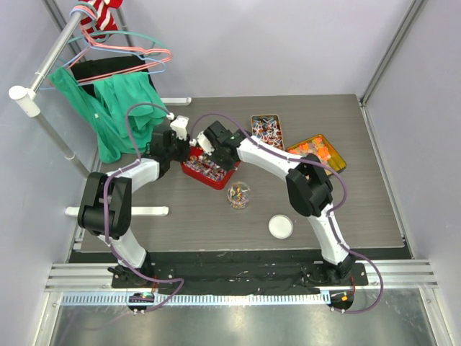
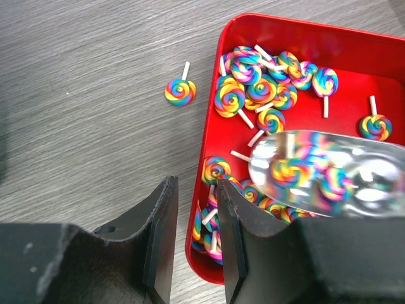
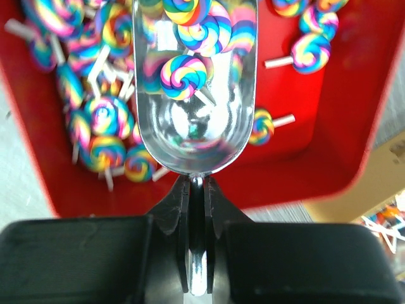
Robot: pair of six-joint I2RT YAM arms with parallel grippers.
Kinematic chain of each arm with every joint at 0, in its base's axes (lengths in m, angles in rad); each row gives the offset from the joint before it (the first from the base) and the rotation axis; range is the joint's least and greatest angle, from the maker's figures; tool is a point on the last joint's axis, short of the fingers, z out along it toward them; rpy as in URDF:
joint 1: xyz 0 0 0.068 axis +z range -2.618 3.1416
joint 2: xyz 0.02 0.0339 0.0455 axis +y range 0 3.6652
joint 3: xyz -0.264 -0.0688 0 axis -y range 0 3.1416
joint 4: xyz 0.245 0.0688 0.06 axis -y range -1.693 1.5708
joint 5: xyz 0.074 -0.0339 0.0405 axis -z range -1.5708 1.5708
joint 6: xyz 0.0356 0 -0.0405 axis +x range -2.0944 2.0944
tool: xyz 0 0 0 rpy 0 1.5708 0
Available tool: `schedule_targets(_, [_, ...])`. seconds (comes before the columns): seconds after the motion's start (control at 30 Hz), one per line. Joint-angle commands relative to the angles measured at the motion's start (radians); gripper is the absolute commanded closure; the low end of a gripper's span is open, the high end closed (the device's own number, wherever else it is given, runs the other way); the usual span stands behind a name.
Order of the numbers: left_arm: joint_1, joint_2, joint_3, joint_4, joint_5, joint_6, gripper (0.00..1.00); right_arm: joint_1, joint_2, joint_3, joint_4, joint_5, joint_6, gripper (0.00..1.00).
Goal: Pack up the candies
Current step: Scoop the fake candies from the storage box, then place the fake candies in the packing bottle.
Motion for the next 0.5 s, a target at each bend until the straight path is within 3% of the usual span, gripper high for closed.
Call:
schedule_targets(0.0, [0.028, -0.039, 0.001, 0.059, 0.003, -0.043, 0.66, -0.029, -0.191, -0.063, 0.064, -0.041, -0.033, 0.99])
schedule_targets(0.3, [0.060, -0.059, 0.043, -0.017, 0.049, -0.026, 0.66, -0.077, -0.384, -0.270, 0.111, -0.146, -0.081, 0.99])
schedule_targets(0.47, [0.065, -0.076, 0.070, -0.108, 0.069, 0.058, 0.66, -0.082, -0.562, -0.431, 0.101, -0.200, -0.159, 0.99])
